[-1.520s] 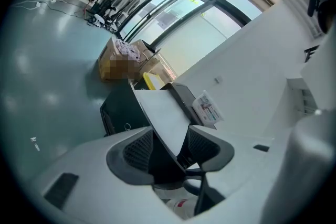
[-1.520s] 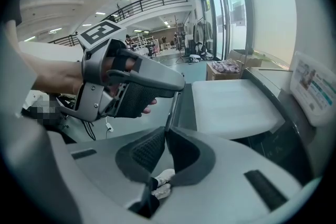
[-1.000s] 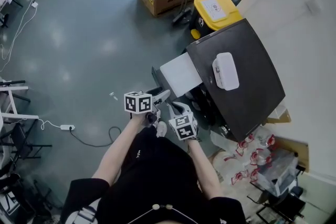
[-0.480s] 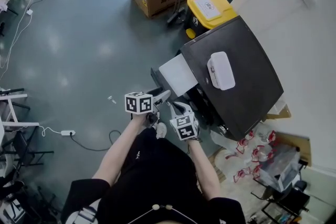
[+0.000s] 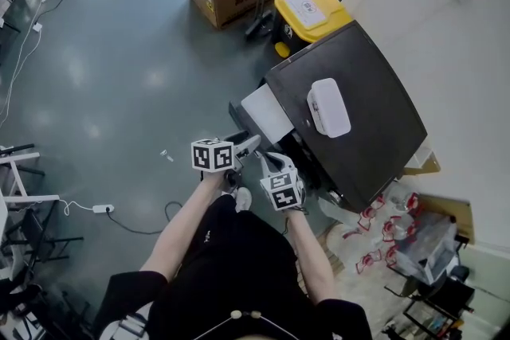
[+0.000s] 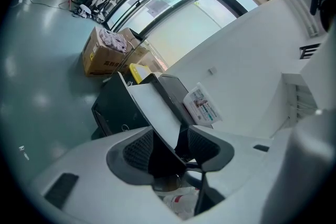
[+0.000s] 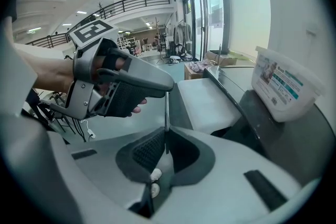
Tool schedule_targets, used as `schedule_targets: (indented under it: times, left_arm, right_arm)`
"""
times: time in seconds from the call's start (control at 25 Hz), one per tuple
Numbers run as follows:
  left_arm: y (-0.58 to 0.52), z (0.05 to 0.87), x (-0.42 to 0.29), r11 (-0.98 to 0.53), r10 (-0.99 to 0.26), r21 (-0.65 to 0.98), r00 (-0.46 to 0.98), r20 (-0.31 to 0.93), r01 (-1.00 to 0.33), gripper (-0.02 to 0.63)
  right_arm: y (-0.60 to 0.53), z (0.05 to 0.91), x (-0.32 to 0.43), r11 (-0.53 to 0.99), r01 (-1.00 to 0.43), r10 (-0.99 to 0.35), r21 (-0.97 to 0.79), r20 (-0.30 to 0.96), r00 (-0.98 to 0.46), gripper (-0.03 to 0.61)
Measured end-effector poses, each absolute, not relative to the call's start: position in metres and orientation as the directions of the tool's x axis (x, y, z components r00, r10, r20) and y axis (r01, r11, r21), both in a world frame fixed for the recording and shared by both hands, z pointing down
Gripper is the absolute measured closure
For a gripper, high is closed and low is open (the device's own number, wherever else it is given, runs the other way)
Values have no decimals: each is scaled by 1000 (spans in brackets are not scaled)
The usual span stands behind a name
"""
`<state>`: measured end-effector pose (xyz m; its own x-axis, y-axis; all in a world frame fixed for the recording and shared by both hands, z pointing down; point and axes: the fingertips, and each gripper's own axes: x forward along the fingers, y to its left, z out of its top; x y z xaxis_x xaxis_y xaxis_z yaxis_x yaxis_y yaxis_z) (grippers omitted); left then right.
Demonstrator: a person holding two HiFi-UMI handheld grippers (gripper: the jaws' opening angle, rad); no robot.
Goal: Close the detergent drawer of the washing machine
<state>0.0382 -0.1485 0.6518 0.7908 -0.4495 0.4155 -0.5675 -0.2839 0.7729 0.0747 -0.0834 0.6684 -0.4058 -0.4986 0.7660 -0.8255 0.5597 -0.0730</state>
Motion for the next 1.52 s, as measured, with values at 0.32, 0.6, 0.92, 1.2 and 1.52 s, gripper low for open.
schedule_targets:
  times: [0.32, 0.6, 0.92, 1.2, 1.52]
  left_arm:
    - [-164, 654, 54, -261, -464, 791, 790, 400, -554, 407]
    - [-174, 654, 69, -272, -452, 789, 797, 401, -551, 407]
    - [-183, 659, 80, -266, -437, 783, 794, 423, -563, 407]
    - [-192, 654, 91, -289, -420, 790, 813, 403, -541, 408]
    - [-199, 655, 102, -297, -412, 789, 817, 403, -538, 408]
  right_arm:
    - [-96, 669, 92, 529, -846, -518, -63, 766, -381, 549]
    - [-107, 670, 106, 502, -863, -532, -57, 766, -360, 549]
    - [-117, 669, 121, 453, -891, -561, -44, 762, -323, 549]
    - [-127, 667, 129, 422, -906, -575, -22, 766, -287, 549]
    - [-133, 668, 141, 378, -926, -594, 4, 769, -239, 549]
